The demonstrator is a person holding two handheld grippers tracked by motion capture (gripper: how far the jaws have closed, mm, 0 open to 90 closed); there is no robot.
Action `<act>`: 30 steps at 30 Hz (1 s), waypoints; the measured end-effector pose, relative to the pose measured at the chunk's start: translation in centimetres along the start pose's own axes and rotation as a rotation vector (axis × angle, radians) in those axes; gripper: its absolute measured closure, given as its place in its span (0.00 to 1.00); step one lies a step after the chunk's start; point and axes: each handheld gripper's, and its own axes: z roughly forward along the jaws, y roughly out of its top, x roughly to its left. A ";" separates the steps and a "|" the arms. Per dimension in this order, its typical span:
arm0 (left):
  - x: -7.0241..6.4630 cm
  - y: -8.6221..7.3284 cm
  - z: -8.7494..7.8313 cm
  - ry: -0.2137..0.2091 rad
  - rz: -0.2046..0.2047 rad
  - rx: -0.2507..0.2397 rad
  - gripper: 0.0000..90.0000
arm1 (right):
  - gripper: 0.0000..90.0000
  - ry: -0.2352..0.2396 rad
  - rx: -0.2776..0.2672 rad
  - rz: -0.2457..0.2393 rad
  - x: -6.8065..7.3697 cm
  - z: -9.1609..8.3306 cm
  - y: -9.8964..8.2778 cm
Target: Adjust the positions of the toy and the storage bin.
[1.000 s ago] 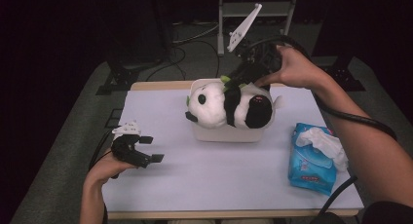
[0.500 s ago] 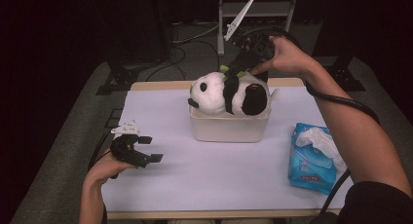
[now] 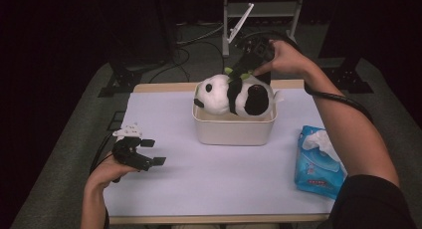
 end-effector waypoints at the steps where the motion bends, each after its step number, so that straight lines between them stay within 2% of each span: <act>1: 0.0 0.0 0.0 0.000 -0.001 0.000 0.11 | 0.85 0.003 0.002 0.005 -0.1 0.2 0.0; 11: 0.3 -0.3 0.0 -0.003 -0.012 -0.003 0.11 | 0.85 0.020 0.016 0.046 -1.6 3.1 -0.8; 14: 0.3 -0.3 0.0 -0.002 -0.013 -0.005 0.11 | 0.85 0.036 0.023 0.058 -1.7 4.0 -1.0; 17: 0.3 -0.3 0.0 -0.002 -0.010 -0.002 0.11 | 0.85 0.040 0.033 0.048 -1.5 4.8 -1.1; 26: 0.2 -0.3 0.0 -0.001 -0.009 -0.002 0.11 | 0.85 0.038 0.032 0.057 -1.5 6.0 -1.4; 30: 0.1 -0.3 0.2 -0.006 -0.007 0.005 0.11 | 0.84 0.052 0.037 0.066 -1.4 6.8 -1.7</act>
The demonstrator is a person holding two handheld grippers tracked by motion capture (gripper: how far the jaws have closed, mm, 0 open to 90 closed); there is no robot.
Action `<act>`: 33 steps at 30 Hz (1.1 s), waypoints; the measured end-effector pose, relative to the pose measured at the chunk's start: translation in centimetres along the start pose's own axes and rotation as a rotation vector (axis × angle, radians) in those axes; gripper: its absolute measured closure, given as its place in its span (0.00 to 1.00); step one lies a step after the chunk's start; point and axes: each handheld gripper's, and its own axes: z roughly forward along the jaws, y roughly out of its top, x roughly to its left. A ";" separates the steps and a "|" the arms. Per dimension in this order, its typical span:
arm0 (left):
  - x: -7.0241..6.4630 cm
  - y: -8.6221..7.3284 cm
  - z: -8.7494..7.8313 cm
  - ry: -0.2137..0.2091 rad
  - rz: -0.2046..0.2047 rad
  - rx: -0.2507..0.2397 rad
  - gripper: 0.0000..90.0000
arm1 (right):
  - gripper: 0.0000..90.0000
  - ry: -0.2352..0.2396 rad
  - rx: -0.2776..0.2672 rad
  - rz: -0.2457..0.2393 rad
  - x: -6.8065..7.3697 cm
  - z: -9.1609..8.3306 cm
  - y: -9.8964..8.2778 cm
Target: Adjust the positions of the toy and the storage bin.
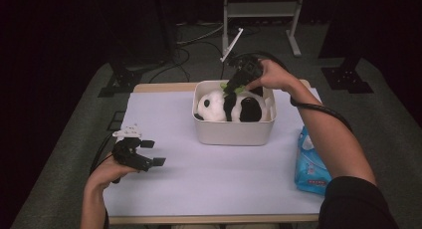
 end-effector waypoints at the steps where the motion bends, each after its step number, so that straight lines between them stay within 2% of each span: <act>1: 0.0 0.0 0.0 0.000 0.002 0.001 0.11 | 0.84 0.001 0.005 0.001 0.0 0.2 -0.1; 10: -0.2 0.0 -0.1 0.001 0.001 -0.003 0.11 | 0.84 0.007 0.022 0.024 -0.1 2.2 -1.8; 19: -0.3 0.1 0.0 0.000 0.002 -0.004 0.11 | 0.79 0.009 0.034 0.040 -0.2 2.9 -3.1; 24: -0.3 0.1 0.1 -0.004 0.007 -0.002 0.11 | 0.75 0.003 0.049 0.054 -0.2 2.6 -3.7; 28: -0.4 0.2 0.1 -0.003 0.005 -0.004 0.11 | 0.73 0.021 0.022 0.089 -0.3 1.6 -4.3; 33: -0.5 0.2 0.2 -0.005 0.013 0.000 0.11 | 0.70 0.013 0.016 0.099 0.0 0.5 -5.0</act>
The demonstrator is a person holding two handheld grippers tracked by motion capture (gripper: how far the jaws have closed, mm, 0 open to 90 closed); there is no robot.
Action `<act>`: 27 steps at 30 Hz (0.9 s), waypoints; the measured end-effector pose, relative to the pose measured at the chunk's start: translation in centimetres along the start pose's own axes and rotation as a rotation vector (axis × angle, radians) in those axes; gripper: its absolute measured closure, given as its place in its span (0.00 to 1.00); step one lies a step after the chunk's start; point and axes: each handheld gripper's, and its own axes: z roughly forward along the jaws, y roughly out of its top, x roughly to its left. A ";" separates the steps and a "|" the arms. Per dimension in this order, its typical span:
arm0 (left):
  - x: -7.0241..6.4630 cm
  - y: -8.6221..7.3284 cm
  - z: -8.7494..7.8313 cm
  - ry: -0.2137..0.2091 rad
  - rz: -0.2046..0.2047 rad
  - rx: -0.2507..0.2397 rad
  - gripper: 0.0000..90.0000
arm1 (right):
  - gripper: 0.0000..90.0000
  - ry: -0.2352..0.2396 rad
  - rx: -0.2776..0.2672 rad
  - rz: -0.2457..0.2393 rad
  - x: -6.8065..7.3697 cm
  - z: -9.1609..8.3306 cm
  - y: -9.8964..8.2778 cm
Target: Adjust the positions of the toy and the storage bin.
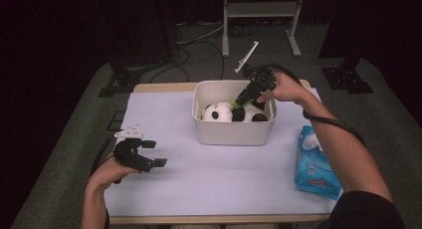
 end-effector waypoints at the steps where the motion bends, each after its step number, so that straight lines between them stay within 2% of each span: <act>1: 0.0 0.0 0.0 0.000 0.001 0.001 0.11 | 0.69 0.000 -0.002 0.005 0.0 -0.2 -0.2; 21: 0.3 0.0 -0.1 0.003 0.003 -0.005 0.11 | 0.59 0.004 -0.096 0.044 0.8 -4.2 -3.4; 27: 0.4 -0.1 0.1 0.000 0.005 0.003 0.11 | 0.55 -0.014 -0.094 0.048 1.5 -5.2 -4.8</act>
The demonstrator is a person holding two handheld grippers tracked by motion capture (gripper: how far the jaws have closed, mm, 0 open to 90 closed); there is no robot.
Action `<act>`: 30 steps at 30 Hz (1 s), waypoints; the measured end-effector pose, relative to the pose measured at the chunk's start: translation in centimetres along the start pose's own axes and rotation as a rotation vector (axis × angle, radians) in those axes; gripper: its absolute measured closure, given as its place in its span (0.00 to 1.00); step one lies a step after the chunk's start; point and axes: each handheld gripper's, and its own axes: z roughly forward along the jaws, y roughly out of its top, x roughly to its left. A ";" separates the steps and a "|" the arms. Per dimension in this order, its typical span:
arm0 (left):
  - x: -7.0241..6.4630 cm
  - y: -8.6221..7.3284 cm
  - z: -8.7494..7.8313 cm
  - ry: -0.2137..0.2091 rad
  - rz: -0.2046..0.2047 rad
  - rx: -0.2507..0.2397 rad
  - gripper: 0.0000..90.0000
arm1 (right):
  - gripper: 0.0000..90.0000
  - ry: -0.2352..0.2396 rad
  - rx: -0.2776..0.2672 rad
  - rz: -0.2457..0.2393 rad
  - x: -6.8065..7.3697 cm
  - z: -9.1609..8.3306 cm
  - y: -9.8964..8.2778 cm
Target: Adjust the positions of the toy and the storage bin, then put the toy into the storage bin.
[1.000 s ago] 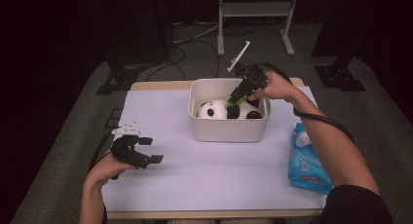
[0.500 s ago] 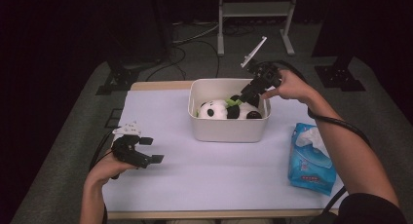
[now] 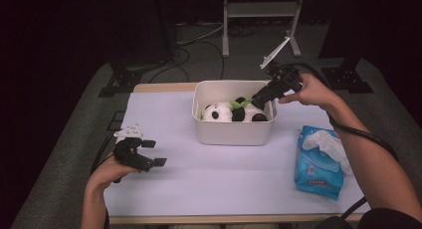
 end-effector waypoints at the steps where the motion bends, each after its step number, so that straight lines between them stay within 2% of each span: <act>1: 0.0 0.0 0.1 -0.002 -0.003 0.001 0.11 | 0.55 0.000 -0.009 0.000 0.1 -0.2 -0.3; 8: -0.1 0.0 0.2 -0.001 -0.007 -0.001 0.11 | 0.55 -0.005 -0.064 0.010 1.1 -1.4 -3.1; 13: -0.1 -0.1 0.1 0.005 -0.009 -0.005 0.11 | 0.54 -0.008 -0.074 0.022 1.6 -1.6 -4.8; 22: -0.3 0.0 0.3 0.009 -0.011 -0.006 0.11 | 0.54 -0.001 -0.091 0.067 1.9 -1.3 -7.1; 30: -0.6 0.2 0.5 0.002 0.007 0.005 0.11 | 0.53 0.004 -0.106 0.102 1.7 -0.7 -9.0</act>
